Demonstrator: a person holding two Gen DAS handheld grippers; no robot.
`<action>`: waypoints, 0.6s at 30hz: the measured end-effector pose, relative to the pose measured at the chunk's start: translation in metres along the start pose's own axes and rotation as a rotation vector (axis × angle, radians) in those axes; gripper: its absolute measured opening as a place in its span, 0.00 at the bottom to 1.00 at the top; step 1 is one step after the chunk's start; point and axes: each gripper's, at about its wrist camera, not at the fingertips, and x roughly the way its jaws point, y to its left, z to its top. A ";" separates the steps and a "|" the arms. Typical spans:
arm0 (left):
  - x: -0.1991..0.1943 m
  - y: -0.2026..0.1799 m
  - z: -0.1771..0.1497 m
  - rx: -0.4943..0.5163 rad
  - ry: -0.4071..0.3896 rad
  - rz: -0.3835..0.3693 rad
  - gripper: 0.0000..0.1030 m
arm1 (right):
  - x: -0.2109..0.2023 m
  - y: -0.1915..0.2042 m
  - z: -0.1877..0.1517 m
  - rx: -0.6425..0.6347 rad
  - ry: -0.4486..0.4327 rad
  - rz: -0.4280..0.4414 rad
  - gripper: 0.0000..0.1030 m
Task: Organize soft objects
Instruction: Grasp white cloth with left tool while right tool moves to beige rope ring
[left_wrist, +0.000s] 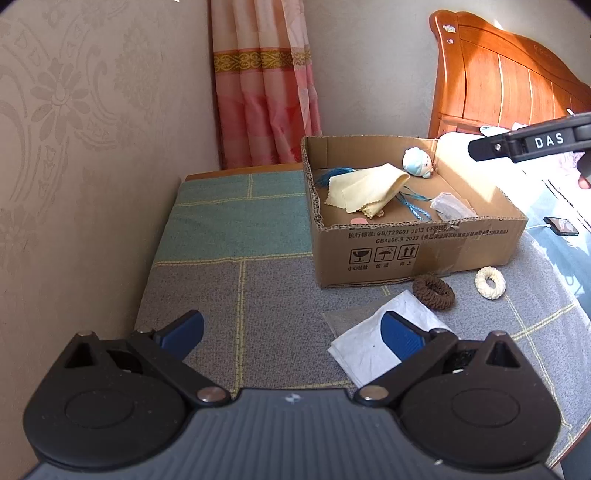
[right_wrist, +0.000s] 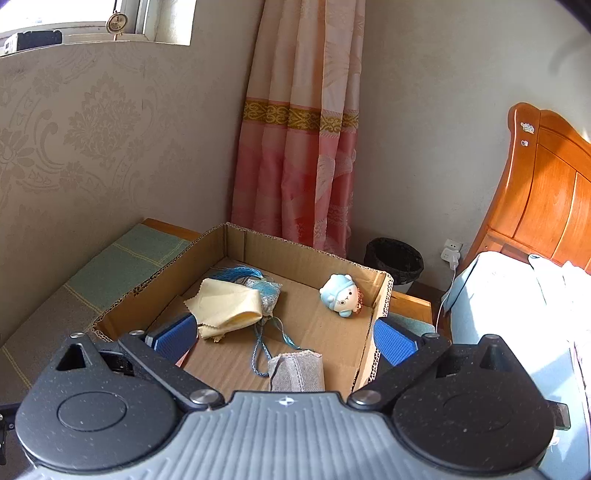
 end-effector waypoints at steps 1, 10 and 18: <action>-0.001 0.000 -0.001 0.000 -0.005 -0.007 0.99 | -0.002 0.003 -0.004 -0.009 0.008 -0.007 1.00; -0.007 -0.004 -0.010 0.003 -0.010 -0.051 0.99 | -0.025 0.009 -0.046 0.095 0.087 -0.084 1.00; -0.003 -0.011 -0.013 0.015 0.015 -0.048 0.99 | 0.009 0.011 -0.107 0.216 0.188 -0.101 1.00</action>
